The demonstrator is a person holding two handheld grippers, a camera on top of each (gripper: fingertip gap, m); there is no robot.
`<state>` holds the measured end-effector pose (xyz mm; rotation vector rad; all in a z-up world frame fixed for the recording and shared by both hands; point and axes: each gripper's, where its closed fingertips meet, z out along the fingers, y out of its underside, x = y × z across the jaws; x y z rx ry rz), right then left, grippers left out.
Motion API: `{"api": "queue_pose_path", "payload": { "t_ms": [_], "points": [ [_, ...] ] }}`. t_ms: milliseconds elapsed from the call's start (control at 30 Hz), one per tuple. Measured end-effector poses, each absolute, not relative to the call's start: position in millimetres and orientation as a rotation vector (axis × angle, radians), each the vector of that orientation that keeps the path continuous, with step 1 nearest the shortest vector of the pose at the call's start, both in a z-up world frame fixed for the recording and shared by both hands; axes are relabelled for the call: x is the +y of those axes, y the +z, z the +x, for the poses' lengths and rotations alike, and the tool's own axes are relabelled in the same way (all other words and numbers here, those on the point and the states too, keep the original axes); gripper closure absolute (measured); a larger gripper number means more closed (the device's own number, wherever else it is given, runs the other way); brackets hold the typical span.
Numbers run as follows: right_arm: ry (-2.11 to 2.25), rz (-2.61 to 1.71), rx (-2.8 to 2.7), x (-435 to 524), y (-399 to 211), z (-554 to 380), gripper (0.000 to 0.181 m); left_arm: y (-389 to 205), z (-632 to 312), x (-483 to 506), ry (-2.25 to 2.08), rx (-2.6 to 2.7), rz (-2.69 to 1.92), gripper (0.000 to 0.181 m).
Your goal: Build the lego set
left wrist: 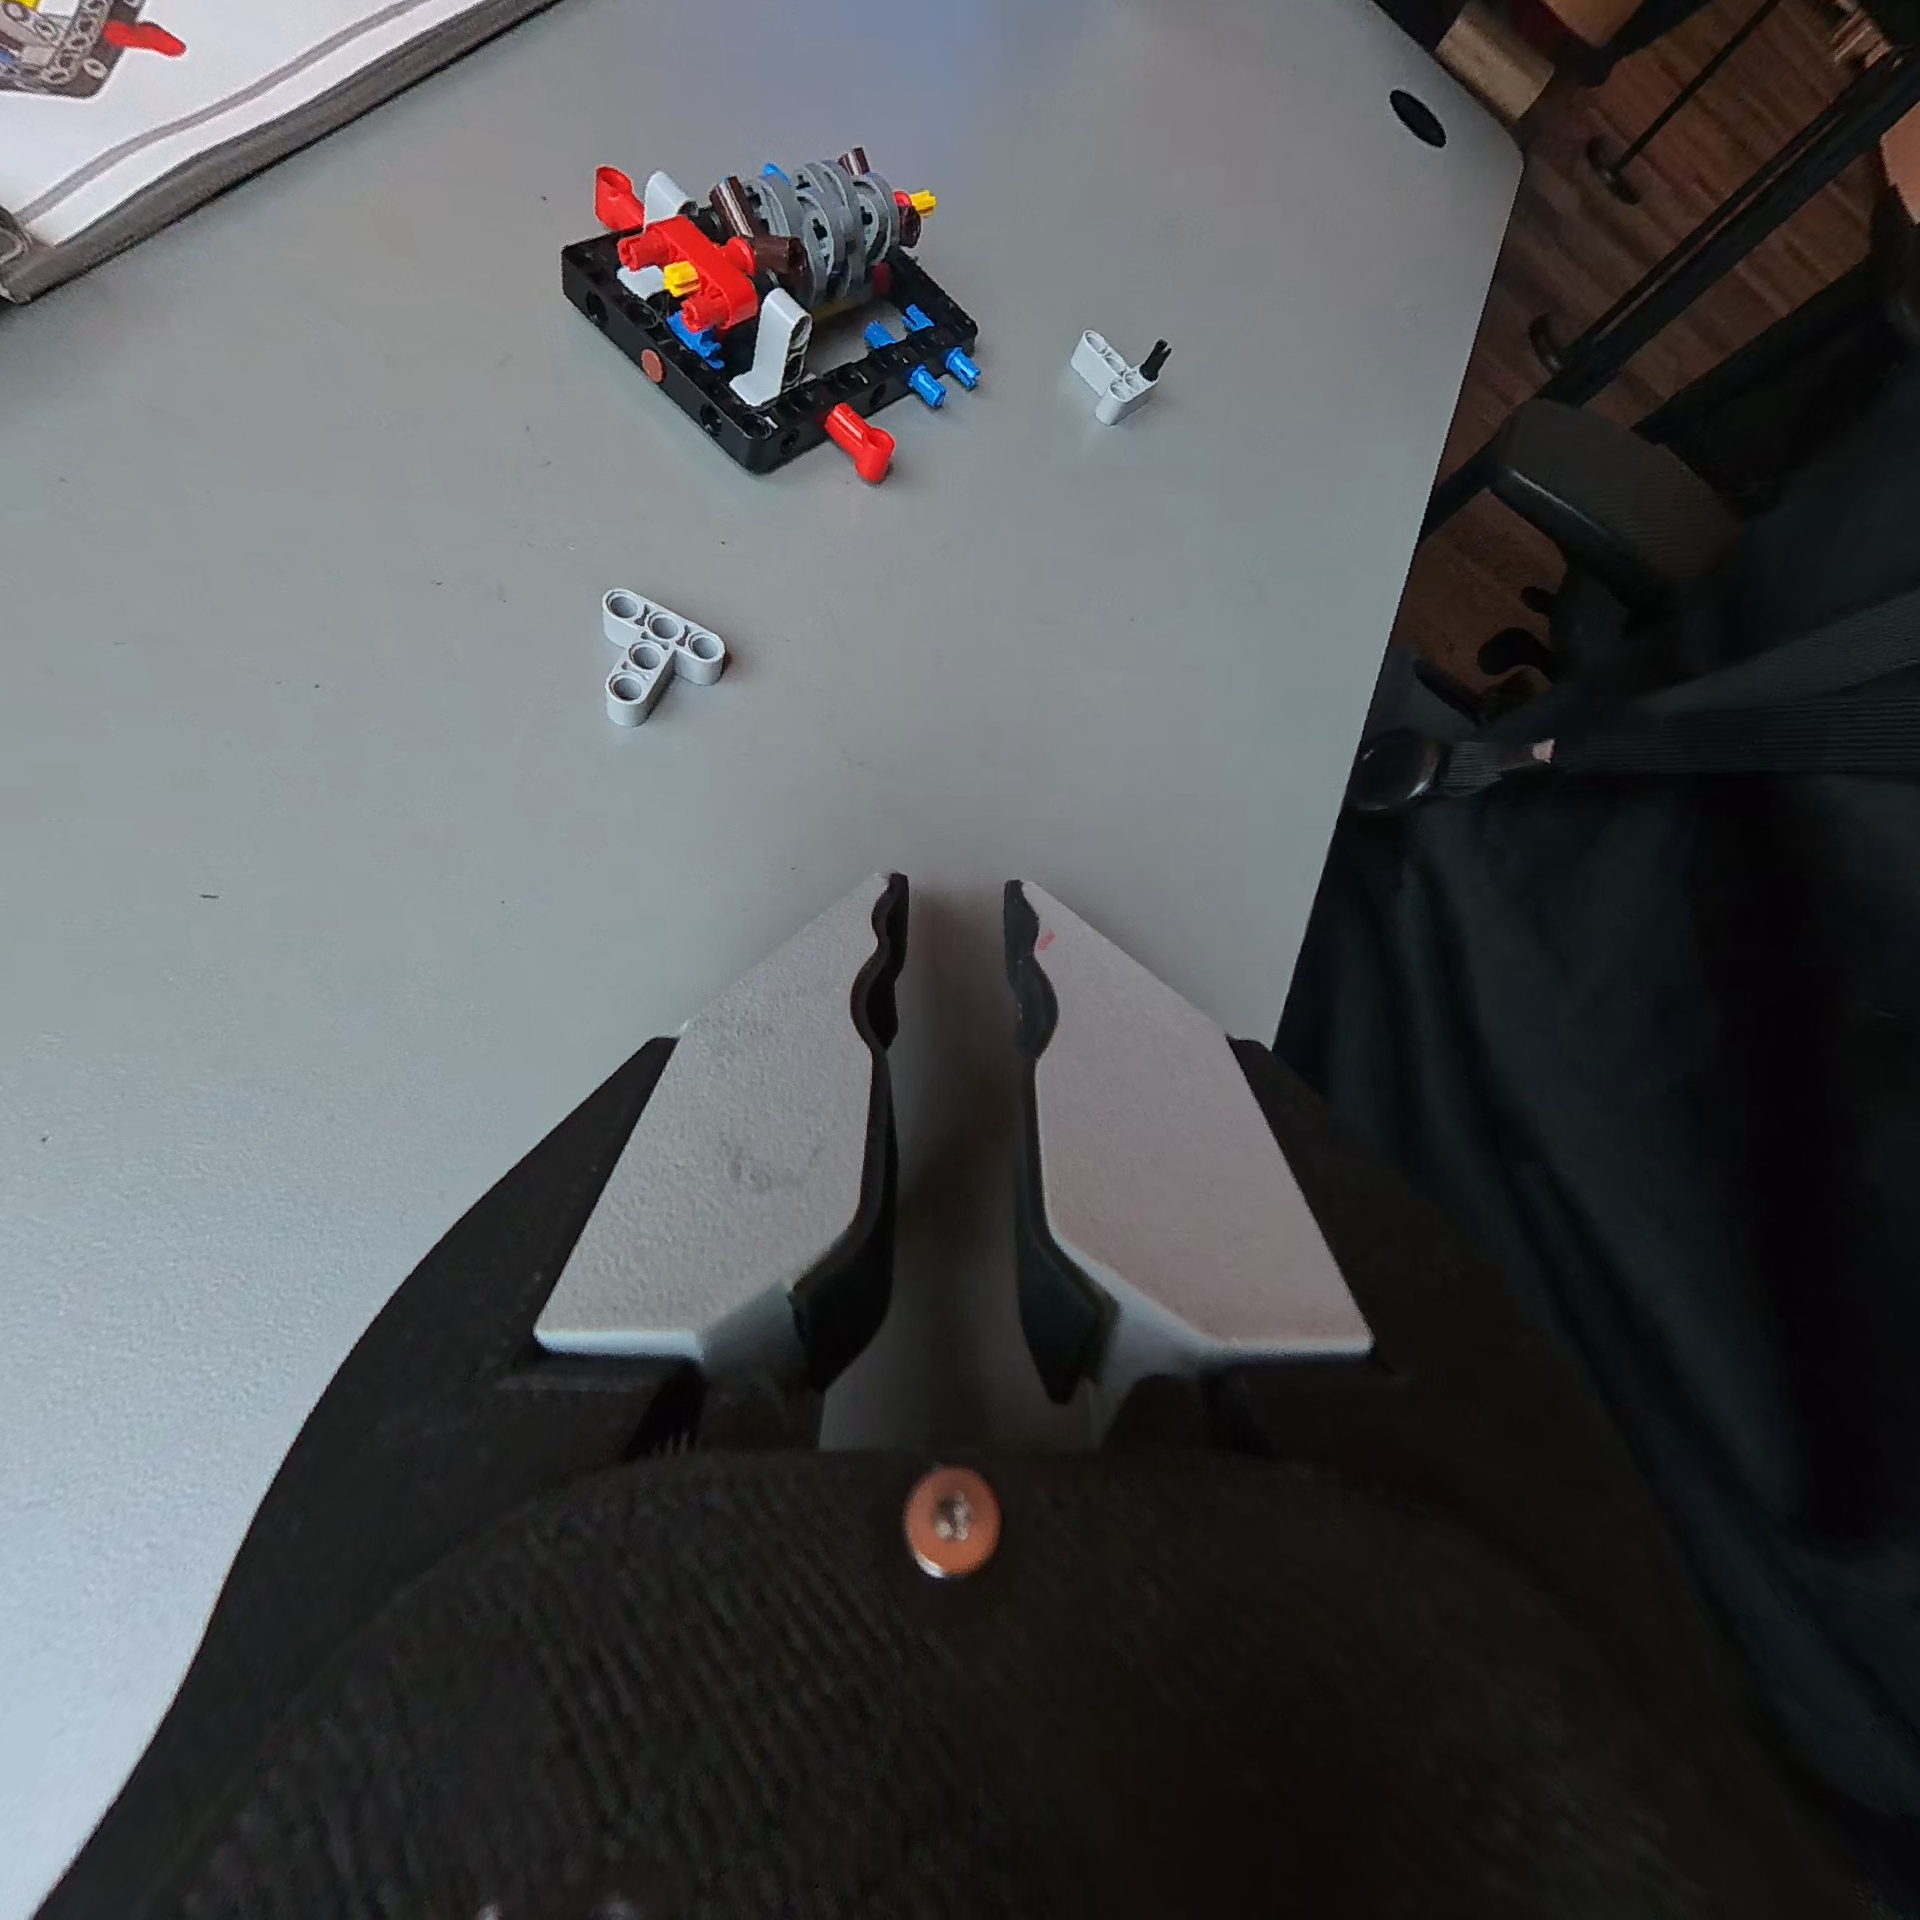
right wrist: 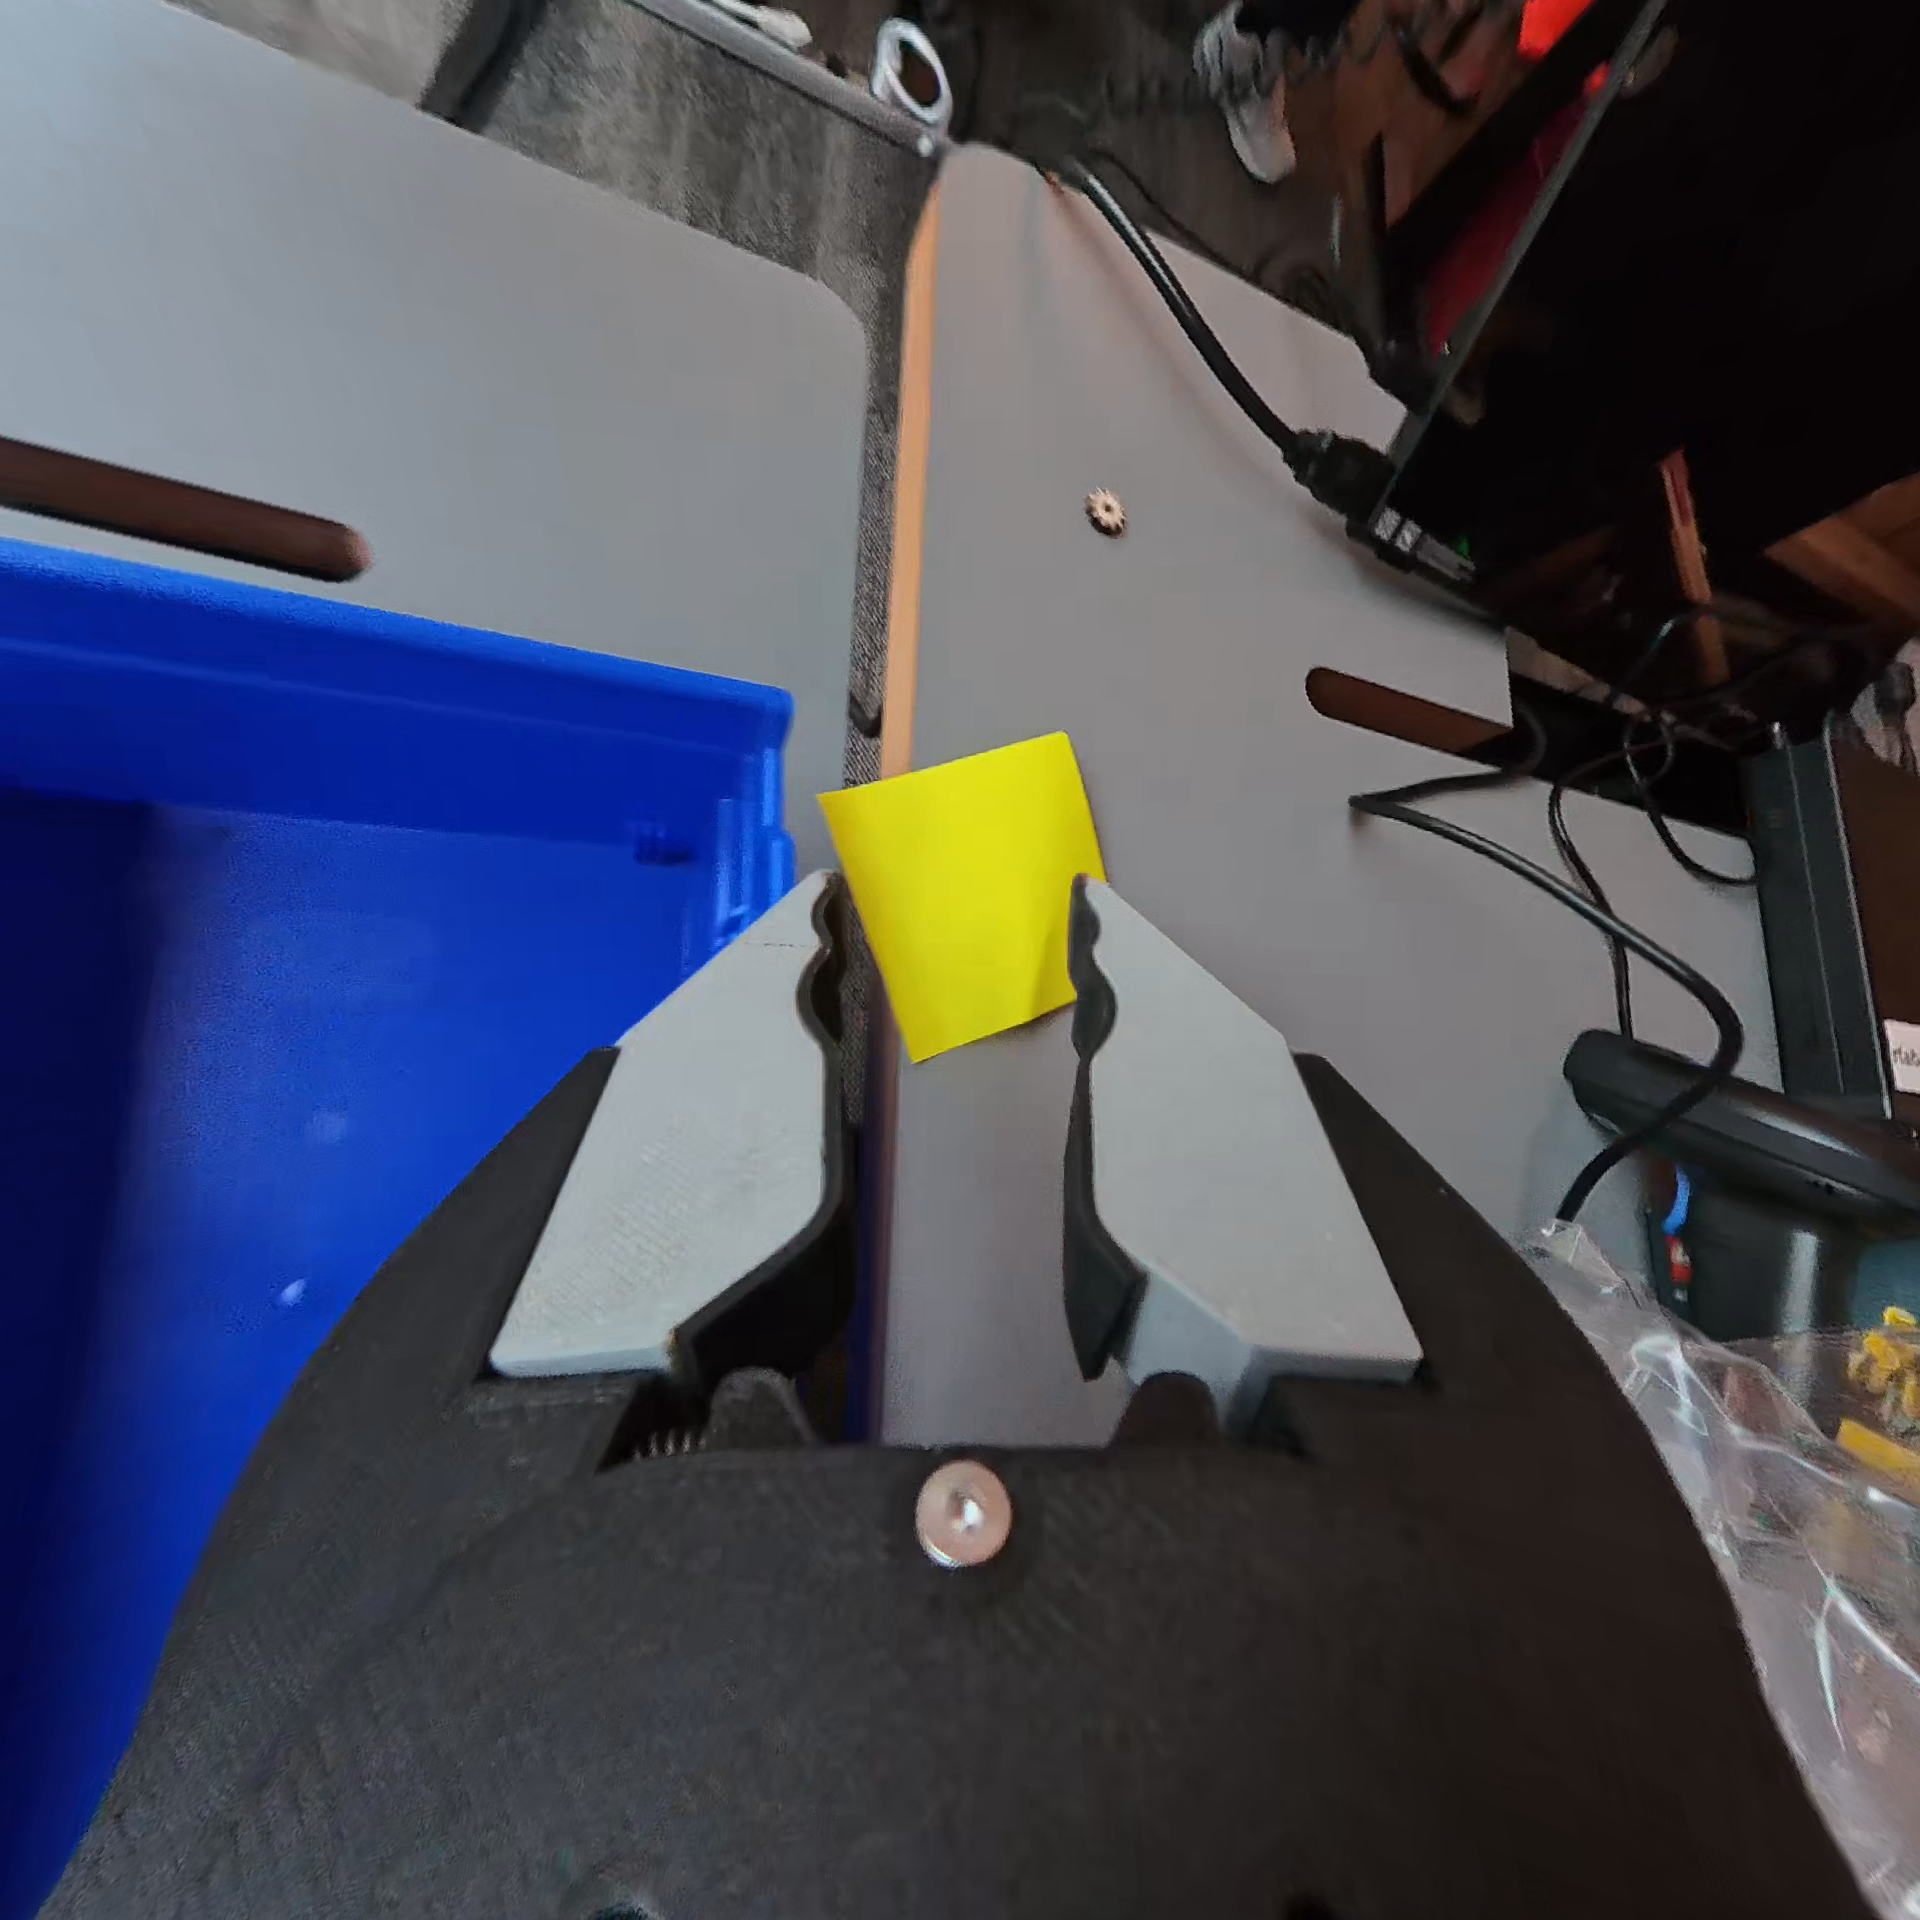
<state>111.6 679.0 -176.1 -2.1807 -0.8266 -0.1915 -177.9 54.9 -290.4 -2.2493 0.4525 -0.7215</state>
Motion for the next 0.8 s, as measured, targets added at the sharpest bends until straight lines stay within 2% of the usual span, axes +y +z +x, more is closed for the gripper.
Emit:
{"api": "queue_pose_path", "payload": {
  "t_ms": [167, 367, 533, 800],
  "points": [
    [-0.002, -2.042, -0.91, 613.3, -146.8, 72.7, 0.142, -288.6, -177.3, 54.4, -0.717, 0.462, -2.236, 0.165],
    [0.503, -1.83, -1.115, 458.9, -138.0, 6.7, 0.143, -289.5, -178.6, 55.3, -0.669, 0.468, -2.238, 0.165],
    [0.696, -1.657, -1.361, 340.7, -164.9, -41.5, 0.145, -295.1, -180.5, 56.7, -0.59, 0.48, -2.268, 0.165],
    [0.867, -1.496, -1.643, 247.3, -216.7, -109.4, 0.144, -300.6, -186.0, 59.9, -0.477, 0.474, -2.297, 0.166]
  ]
}}
